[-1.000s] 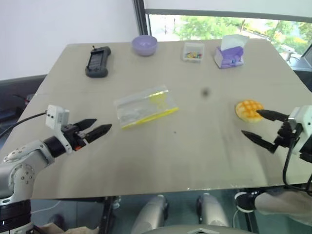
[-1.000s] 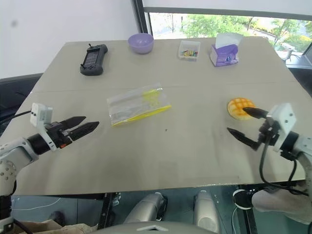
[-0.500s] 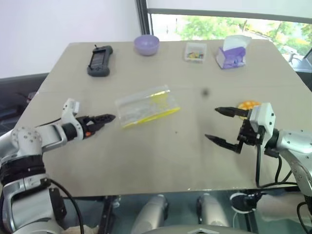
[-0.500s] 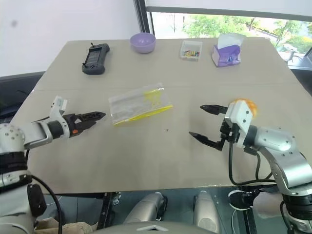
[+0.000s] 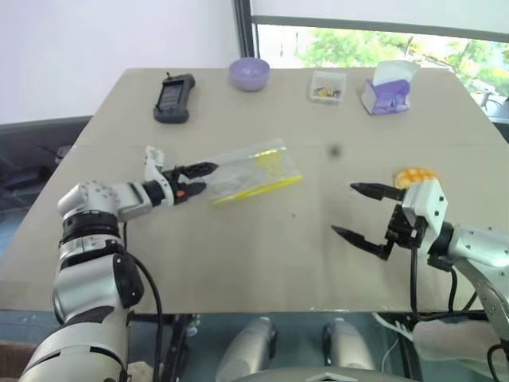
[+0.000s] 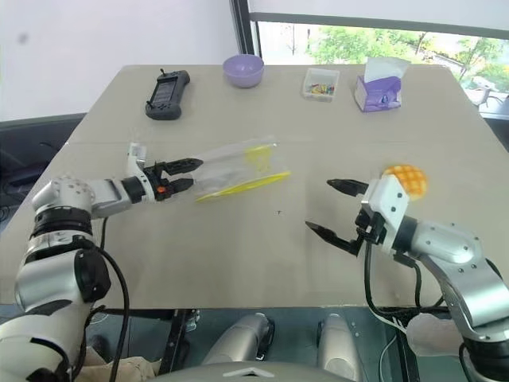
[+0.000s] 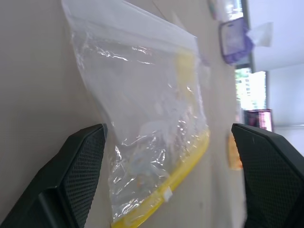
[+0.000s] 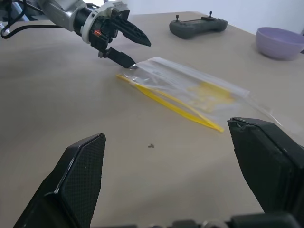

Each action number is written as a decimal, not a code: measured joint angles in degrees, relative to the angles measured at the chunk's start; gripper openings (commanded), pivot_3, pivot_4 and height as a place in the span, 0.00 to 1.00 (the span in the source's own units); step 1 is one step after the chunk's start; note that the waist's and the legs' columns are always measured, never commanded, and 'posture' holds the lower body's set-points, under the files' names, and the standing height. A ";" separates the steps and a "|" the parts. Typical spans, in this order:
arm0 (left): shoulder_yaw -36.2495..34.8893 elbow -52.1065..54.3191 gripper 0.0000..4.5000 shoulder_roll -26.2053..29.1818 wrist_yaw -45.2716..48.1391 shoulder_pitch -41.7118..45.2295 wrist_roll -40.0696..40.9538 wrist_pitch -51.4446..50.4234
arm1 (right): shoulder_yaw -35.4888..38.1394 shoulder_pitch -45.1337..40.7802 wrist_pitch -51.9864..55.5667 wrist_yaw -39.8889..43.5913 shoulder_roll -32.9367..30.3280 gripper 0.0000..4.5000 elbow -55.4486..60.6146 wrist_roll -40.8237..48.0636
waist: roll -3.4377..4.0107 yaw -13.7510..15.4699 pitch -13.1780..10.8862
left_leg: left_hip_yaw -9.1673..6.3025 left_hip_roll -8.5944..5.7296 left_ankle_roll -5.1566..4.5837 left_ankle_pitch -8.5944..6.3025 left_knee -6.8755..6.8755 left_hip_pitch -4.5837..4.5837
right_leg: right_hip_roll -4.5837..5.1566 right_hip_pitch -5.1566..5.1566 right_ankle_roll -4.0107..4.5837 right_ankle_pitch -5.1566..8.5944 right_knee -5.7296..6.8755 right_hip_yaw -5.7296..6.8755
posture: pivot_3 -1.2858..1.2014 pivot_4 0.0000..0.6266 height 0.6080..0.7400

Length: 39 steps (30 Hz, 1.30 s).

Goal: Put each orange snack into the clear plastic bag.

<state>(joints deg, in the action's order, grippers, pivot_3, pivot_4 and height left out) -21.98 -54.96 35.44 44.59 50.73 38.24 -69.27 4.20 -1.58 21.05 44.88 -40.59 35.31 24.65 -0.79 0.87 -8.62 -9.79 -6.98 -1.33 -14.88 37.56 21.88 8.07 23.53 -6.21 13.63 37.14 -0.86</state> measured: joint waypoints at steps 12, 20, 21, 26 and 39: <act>0.24 -4.25 0.99 -6.02 2.65 3.94 -0.36 -7.35 | 3.16 2.53 0.00 -2.01 -0.34 1.00 2.70 -0.15 | -0.14 -1.67 -0.09 | 0.02 0.06 0.00 0.00 0.04 0.04 | -0.04 0.05 -0.01 0.01 0.13 -0.05 | 0.52 0.24 1.00; -9.38 -1.18 0.99 -14.08 -12.10 4.53 1.94 -4.88 | 2.88 2.10 1.23 -3.95 -0.27 1.00 3.65 -0.20 | -0.14 -0.91 -0.08 | 0.02 0.06 0.00 0.00 0.33 0.05 | 0.00 0.00 -0.02 0.01 0.31 -0.06 | 0.52 0.24 1.00; -12.40 0.92 0.99 -16.14 -16.49 4.24 2.84 -4.64 | 2.77 1.95 1.40 -4.21 -0.26 1.00 3.71 -0.24 | -0.14 -0.76 -0.08 | 0.01 0.07 0.01 -0.01 0.39 0.06 | 0.01 0.01 -0.02 0.01 0.35 -0.06 | 0.52 0.24 1.00; -20.81 15.26 0.99 -26.74 -31.54 -0.05 7.52 -5.88 | 1.89 0.65 2.25 -5.12 -0.20 1.00 4.19 -0.48 | -0.16 -0.25 -0.09 | 0.05 0.07 0.02 -0.02 0.57 0.12 | 0.02 0.01 -0.03 0.00 0.46 -0.09 | 0.52 0.24 1.00; -30.44 31.80 0.04 -38.94 -56.54 -3.75 19.43 -8.22 | -5.67 -6.39 0.06 -7.21 0.38 1.00 -1.26 -10.83 | -0.24 -0.17 -0.14 | 0.12 0.08 0.05 -0.04 0.67 0.14 | -0.03 0.03 -0.07 -0.01 0.50 -0.13 | 0.52 0.24 1.00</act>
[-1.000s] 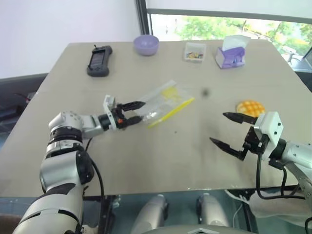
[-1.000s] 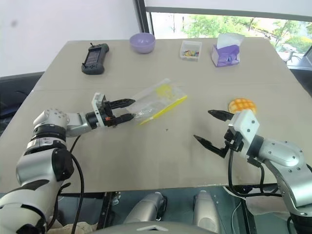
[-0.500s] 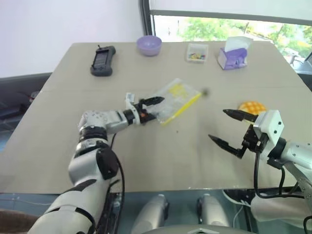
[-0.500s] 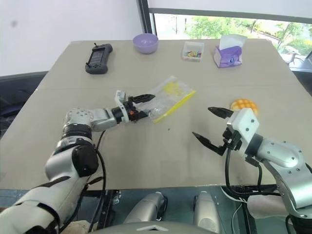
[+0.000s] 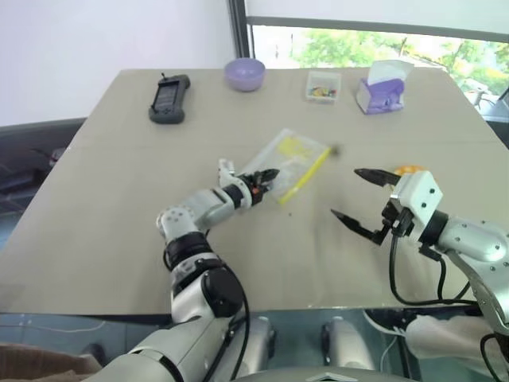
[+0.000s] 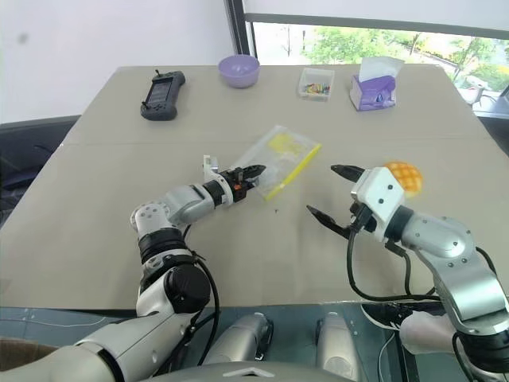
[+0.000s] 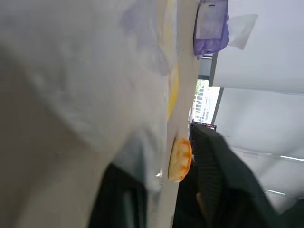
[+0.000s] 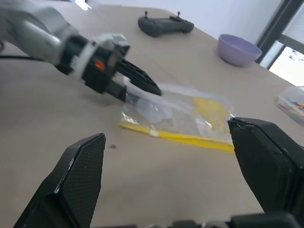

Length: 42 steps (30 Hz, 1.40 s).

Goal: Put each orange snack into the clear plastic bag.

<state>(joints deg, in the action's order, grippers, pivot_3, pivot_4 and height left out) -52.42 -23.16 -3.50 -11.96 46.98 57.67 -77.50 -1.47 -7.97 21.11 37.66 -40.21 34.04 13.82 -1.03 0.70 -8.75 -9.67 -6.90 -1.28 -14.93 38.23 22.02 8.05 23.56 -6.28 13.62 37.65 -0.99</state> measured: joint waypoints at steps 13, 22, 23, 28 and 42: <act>6.50 10.46 0.01 3.98 -36.42 -0.74 49.58 7.15 | -18.85 -17.55 -26.82 -15.82 10.57 1.00 -39.01 -33.95 | -0.35 -0.03 -0.21 | 0.18 0.05 0.06 -0.01 0.07 -0.02 | -0.02 0.14 0.04 -0.02 0.12 -0.25 | 0.52 0.24 1.00; 10.30 18.33 0.01 1.62 -43.35 -2.25 53.91 15.06 | -22.51 -34.73 -33.00 -38.43 23.82 1.00 -69.25 -46.96 | -0.35 -0.37 -0.21 | 0.36 0.06 0.08 0.00 0.04 -0.07 | -0.12 0.14 0.10 -0.06 0.06 -0.36 | 0.52 0.24 1.00; 10.30 18.70 0.01 1.56 -43.61 -2.28 53.91 15.38 | -22.51 -35.69 -33.13 -40.04 24.35 1.00 -70.98 -47.39 | -0.36 -0.41 -0.21 | 0.36 0.05 0.08 0.00 0.03 -0.07 | -0.12 0.14 0.10 -0.06 0.05 -0.36 | 0.52 0.24 1.00; 10.30 21.38 0.01 0.44 -45.24 -2.53 53.93 16.16 | -22.50 -39.10 -36.09 -47.13 25.95 1.00 -78.15 -49.29 | -0.36 -0.85 -0.21 | 0.36 0.03 0.08 0.00 0.02 -0.06 | -0.13 0.12 0.10 -0.06 0.00 -0.36 | 0.52 0.24 1.00; 12.67 24.26 0.00 -0.26 -44.35 -4.28 53.94 13.05 | -23.40 -45.19 -43.23 -52.33 28.08 0.63 -91.23 -50.82 | -0.36 -2.61 -0.21 | 0.53 0.05 0.08 0.00 -0.07 -0.17 | -0.23 0.13 0.10 -0.06 0.02 -0.53 | 0.52 0.24 1.00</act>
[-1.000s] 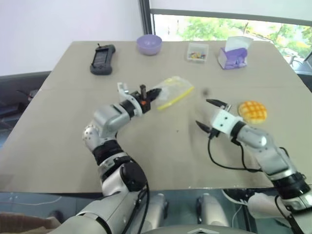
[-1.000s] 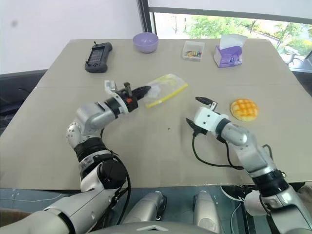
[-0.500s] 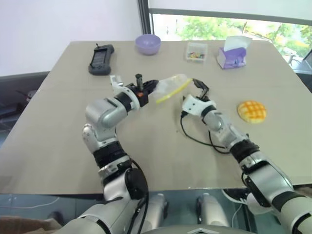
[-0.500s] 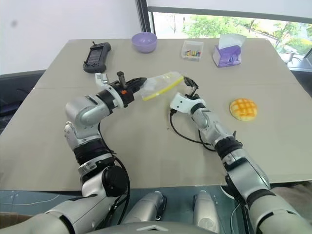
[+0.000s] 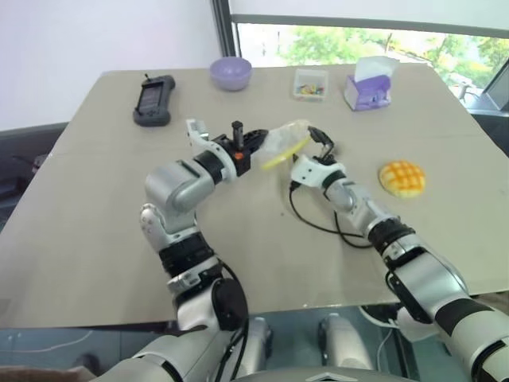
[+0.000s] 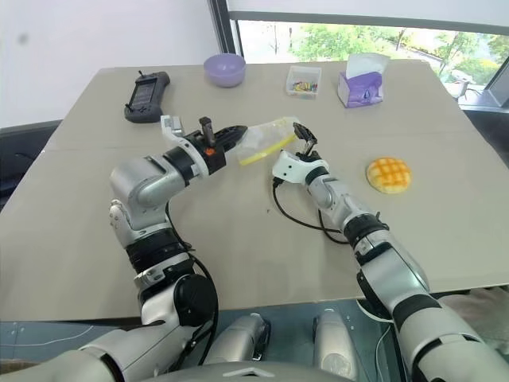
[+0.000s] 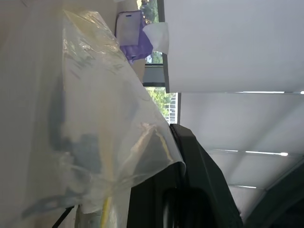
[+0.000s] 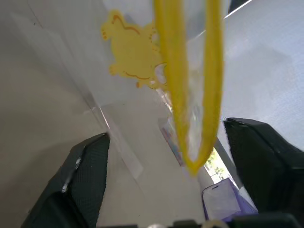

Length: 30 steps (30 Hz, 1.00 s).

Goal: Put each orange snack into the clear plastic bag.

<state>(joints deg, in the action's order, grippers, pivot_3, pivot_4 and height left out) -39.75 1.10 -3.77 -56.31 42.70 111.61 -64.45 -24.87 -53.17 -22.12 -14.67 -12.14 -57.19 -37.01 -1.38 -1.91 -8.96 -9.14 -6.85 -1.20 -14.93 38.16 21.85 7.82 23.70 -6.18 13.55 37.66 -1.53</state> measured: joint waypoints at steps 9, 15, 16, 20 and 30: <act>2.64 -8.54 0.00 8.99 8.60 -0.28 0.21 -6.69 | 0.25 -0.66 -1.81 -0.71 -3.72 0.01 0.29 0.00 | 0.00 -0.43 0.00 | -0.02 -0.02 0.00 0.00 -0.02 0.00 | -0.02 0.04 0.00 0.00 0.01 0.01 | 0.52 0.24 1.00; 13.76 -13.47 0.00 24.60 19.44 -0.15 -2.63 -11.63 | 0.62 -0.67 -1.85 0.64 -6.80 0.01 3.53 -0.04 | 0.02 -0.81 -0.01 | 0.02 0.01 0.00 0.00 -0.10 0.02 | -0.08 0.16 0.00 0.00 0.05 -0.09 | 0.52 0.24 1.00; 15.45 -13.77 0.12 27.40 22.60 0.05 -4.95 -12.45 | 0.68 -0.67 -1.51 0.97 -7.55 0.00 4.19 -0.04 | 0.04 -0.85 -0.02 | 0.03 0.00 0.00 0.00 -0.12 0.01 | -0.08 0.17 0.01 0.00 0.06 -0.12 | 0.52 0.24 1.00; 23.04 -10.79 0.47 36.55 40.71 0.72 -19.02 -13.75 | 1.30 -0.68 1.29 4.75 -10.27 0.00 7.91 0.11 | 0.06 -0.87 -0.03 | 0.03 -0.01 0.00 0.00 -0.21 0.03 | -0.09 0.18 0.01 0.00 -0.05 -0.09 | 0.52 0.24 1.00; 52.68 17.24 0.47 58.35 90.15 -7.78 -71.89 24.06 | 2.32 0.17 13.51 26.16 -10.68 0.00 21.00 4.56 | 0.25 -1.94 -0.05 | 0.34 0.34 0.00 0.00 -1.07 0.25 | -0.16 0.67 0.07 -0.02 -0.62 -0.33 | 0.52 0.24 1.00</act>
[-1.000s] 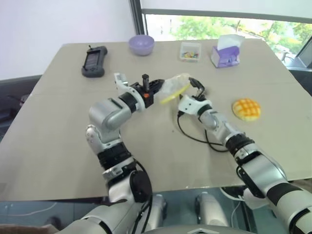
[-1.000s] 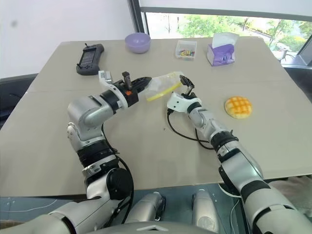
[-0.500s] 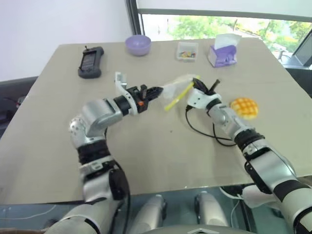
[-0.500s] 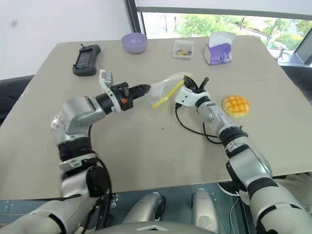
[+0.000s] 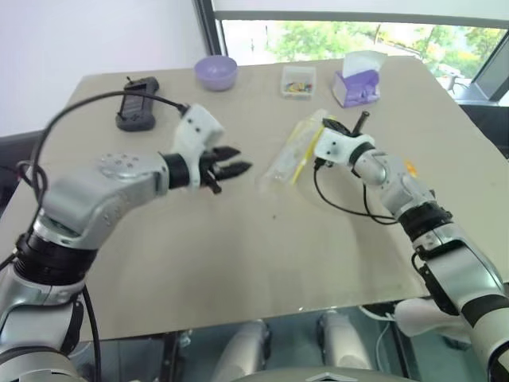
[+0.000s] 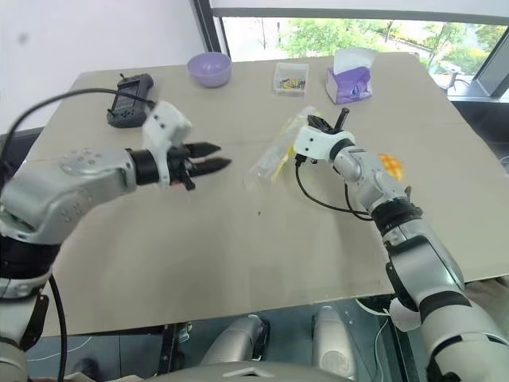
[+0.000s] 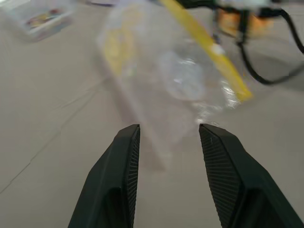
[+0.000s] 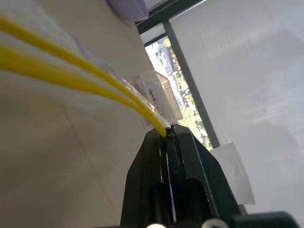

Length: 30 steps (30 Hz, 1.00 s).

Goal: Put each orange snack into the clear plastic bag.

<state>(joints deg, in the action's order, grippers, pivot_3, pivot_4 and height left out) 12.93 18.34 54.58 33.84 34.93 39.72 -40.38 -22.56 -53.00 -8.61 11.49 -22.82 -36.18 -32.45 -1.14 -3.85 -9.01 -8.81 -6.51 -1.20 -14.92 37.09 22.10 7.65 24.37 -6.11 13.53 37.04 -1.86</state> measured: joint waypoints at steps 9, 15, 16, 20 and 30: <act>1.04 3.32 0.47 -11.23 -3.10 2.33 -5.24 -8.26 | 1.20 -0.07 11.07 7.32 2.56 0.00 3.44 2.06 | -0.02 0.08 -0.01 | -0.08 -0.02 -0.01 0.00 0.18 0.49 | 0.01 0.42 -0.01 -0.01 0.09 0.09 | 0.52 0.24 1.00; 3.20 2.74 0.47 -15.69 -4.40 6.39 -8.38 -15.04 | 1.19 -0.30 14.86 9.01 4.03 0.00 5.38 2.80 | -0.01 -0.07 -0.01 | -0.11 -0.03 -0.01 0.00 0.27 0.53 | 0.01 0.43 -0.01 -0.01 0.17 0.12 | 0.52 0.24 1.00; 3.53 2.36 0.47 -16.59 -4.66 6.62 -8.82 -16.12 | 1.18 -0.30 15.36 9.38 4.09 0.00 5.81 2.94 | -0.01 -0.07 -0.01 | -0.11 -0.03 -0.01 0.00 0.28 0.53 | 0.01 0.43 -0.01 -0.01 0.18 0.12 | 0.52 0.24 1.00; 5.30 1.28 0.47 -17.96 -5.45 7.20 -11.75 -18.51 | 1.18 -0.30 16.83 9.93 4.18 0.00 7.09 3.37 | -0.01 -0.11 -0.01 | -0.11 -0.03 0.00 0.00 0.31 0.53 | 0.01 0.45 -0.01 -0.01 0.24 0.11 | 0.52 0.24 1.00; 5.72 -0.10 0.59 -21.88 -6.28 7.81 -17.47 -20.11 | 1.17 -0.30 18.66 10.58 4.39 0.00 8.03 3.63 | -0.02 -0.04 -0.01 | -0.11 -0.04 0.00 0.00 0.42 0.53 | 0.03 0.45 -0.01 -0.01 0.37 0.11 | 0.52 0.24 1.00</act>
<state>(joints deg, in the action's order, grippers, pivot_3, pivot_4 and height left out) 18.65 18.24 32.71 27.56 42.74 22.26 -60.50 -21.39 -53.29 10.05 22.08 -18.43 -28.16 -28.81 -1.15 -3.88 -9.02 -8.92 -6.55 -1.20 -14.92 37.51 22.63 7.68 24.82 -6.12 13.52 37.42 -1.75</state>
